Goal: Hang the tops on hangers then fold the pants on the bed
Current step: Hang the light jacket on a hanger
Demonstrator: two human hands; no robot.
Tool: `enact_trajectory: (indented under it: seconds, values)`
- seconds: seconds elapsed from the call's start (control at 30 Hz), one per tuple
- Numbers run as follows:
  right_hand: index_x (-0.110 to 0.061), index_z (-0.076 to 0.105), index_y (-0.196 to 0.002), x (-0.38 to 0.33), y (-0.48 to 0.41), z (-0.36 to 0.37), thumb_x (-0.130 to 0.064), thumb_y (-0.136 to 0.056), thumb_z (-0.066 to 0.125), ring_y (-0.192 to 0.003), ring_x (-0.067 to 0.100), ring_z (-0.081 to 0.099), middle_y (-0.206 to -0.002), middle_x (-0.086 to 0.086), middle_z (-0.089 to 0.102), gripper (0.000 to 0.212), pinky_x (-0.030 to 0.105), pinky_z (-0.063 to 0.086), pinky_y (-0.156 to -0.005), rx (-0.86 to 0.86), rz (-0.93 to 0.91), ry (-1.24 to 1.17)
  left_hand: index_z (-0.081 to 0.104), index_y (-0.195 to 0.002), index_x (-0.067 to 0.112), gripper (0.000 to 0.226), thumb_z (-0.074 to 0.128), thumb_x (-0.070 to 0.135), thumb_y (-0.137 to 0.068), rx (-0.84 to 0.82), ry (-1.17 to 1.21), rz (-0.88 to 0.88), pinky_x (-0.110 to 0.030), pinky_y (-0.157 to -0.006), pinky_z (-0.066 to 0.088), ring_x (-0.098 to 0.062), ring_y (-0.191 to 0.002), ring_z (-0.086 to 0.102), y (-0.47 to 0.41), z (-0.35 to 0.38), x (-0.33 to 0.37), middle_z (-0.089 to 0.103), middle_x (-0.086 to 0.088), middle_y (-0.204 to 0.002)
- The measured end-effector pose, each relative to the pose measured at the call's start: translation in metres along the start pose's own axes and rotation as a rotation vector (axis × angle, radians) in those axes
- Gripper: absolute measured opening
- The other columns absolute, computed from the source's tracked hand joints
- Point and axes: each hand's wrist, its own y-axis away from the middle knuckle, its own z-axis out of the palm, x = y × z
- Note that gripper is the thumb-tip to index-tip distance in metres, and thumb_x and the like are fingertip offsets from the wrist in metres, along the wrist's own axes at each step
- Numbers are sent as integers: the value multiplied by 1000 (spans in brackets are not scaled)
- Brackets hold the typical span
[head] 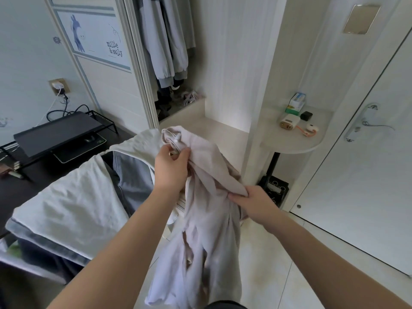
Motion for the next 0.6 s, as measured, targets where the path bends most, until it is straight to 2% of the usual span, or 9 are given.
enact_trajectory:
  seconds: [0.1, 0.17, 0.2, 0.27, 0.33, 0.4, 0.47, 0.53, 0.6]
  values:
    - [-6, 74, -99, -27, 0, -8, -28, -96, 68, -82, 23, 71, -98, 20, 73, 23, 31, 53, -70, 45, -107, -22, 61, -83, 31, 9, 64, 31, -92, -190, -22, 9, -38, -76, 51, -15, -76, 58, 8, -4, -4, 65, 2, -82]
    - [-4, 73, -102, -45, 1, -8, -30, -97, 66, -95, 31, 71, -102, 20, 73, 27, 41, 57, -82, 66, -150, -76, 61, -75, 46, 9, 65, 46, -84, -274, -119, 34, -24, -76, 47, 1, -76, 57, 21, -6, -8, 61, 21, -89]
    - [-5, 73, -104, -54, 1, -8, -28, -97, 65, -98, 32, 72, -103, 18, 74, 25, 44, 59, -85, 70, -162, -132, 63, -80, 51, 3, 65, 53, -80, -274, -119, 26, -16, -77, 48, 8, -78, 59, 29, -6, -10, 63, 26, -95]
    - [-6, 72, -111, -72, 0, -8, -21, -97, 65, -99, 33, 72, -107, 19, 74, 21, 50, 61, -83, 74, -178, -248, 64, -110, 48, 33, 65, 60, -79, -284, -93, 20, -11, -79, 49, 13, -91, 62, 44, -9, -21, 66, 23, -113]
    - [-1, 68, -116, -88, -5, -10, -13, -98, 62, -100, 34, 72, -110, 22, 72, 22, 49, 62, -79, 71, -189, -338, 59, -124, 38, 53, 72, 58, -77, -360, -113, -37, -12, -80, 52, 10, -98, 64, 57, -7, -34, 66, 22, -116]
    - [1, 66, -115, -101, -12, -12, -7, -99, 58, -99, 33, 72, -110, 23, 71, 20, 43, 62, -74, 71, -199, -409, 60, -118, 32, 47, 80, 48, -77, -411, -273, -78, -25, -81, 57, -4, -95, 68, 68, -2, -48, 71, 15, -104]
    - [-1, 68, -110, -112, -19, -14, -6, -100, 56, -98, 30, 72, -107, 20, 72, 16, 39, 61, -70, 90, -221, -464, 64, -106, 23, 26, 74, 37, -87, -349, -481, -56, -35, -76, 55, -16, -84, 66, 71, 3, -57, 70, 6, -88]
    - [-3, 68, -111, -114, -25, -16, -6, -100, 56, -104, 30, 71, -111, 18, 71, 16, 40, 61, -75, 105, -220, -525, 65, -91, 17, 16, 67, 33, -93, -265, -503, -32, -32, -66, 47, -17, -72, 60, 67, 3, -62, 65, 5, -74]
    - [-9, 68, -118, -108, -27, -18, -11, -99, 60, -115, 27, 67, -121, 13, 70, 21, 42, 60, -90, 71, -180, -474, 58, -73, 17, 27, 66, 31, -95, -210, -451, -10, -21, -53, 38, -7, -57, 49, 61, 0, -59, 55, 12, -58]
